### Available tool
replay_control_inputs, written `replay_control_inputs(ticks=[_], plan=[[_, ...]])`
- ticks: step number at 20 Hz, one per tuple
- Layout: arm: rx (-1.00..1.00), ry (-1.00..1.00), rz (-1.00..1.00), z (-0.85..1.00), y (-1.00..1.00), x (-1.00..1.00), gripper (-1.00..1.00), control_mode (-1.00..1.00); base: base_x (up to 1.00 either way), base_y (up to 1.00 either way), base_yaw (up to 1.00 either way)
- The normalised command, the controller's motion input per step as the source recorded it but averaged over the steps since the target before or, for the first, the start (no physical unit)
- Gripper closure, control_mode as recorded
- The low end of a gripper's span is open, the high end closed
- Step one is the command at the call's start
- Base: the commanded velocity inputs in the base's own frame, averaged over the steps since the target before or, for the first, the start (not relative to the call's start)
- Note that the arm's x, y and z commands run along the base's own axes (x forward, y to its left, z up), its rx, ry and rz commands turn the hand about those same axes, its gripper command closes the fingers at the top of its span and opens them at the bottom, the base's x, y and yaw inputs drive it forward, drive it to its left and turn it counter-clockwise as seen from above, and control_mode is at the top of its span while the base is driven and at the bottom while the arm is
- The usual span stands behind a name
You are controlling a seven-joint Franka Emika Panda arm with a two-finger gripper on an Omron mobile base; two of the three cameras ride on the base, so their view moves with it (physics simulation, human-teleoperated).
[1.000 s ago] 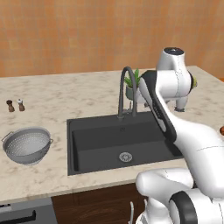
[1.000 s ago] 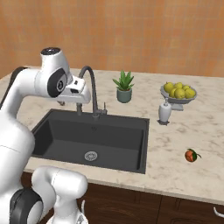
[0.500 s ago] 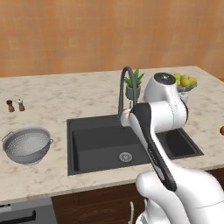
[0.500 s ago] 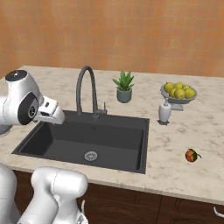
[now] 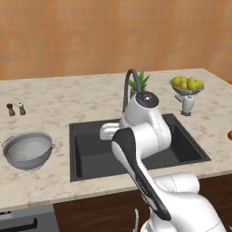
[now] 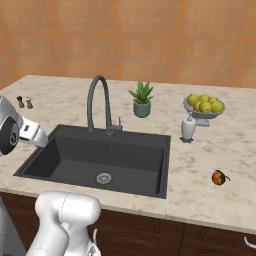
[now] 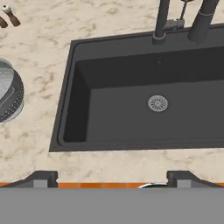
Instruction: Put the colander in the sink, put the orange in the colander, and turn on the sink faucet and pour water over the colander.
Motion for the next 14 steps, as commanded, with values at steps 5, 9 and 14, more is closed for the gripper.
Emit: replay_control_inputs(ticks=[5, 9, 14], plan=[[0.00, 0.05, 0.10, 0.00, 0.80, 0.27, -1.00, -1.00, 0.00, 0.00, 0.00], [0.03, 0.04, 0.12, 0.00, 0.64, 0.50, -1.00, -1.00, 0.00, 0.00, 0.00], [0.00, 0.07, 0.06, 0.00, 0.62, 0.60, -1.00, -1.00, 0.00, 0.00, 0.00]])
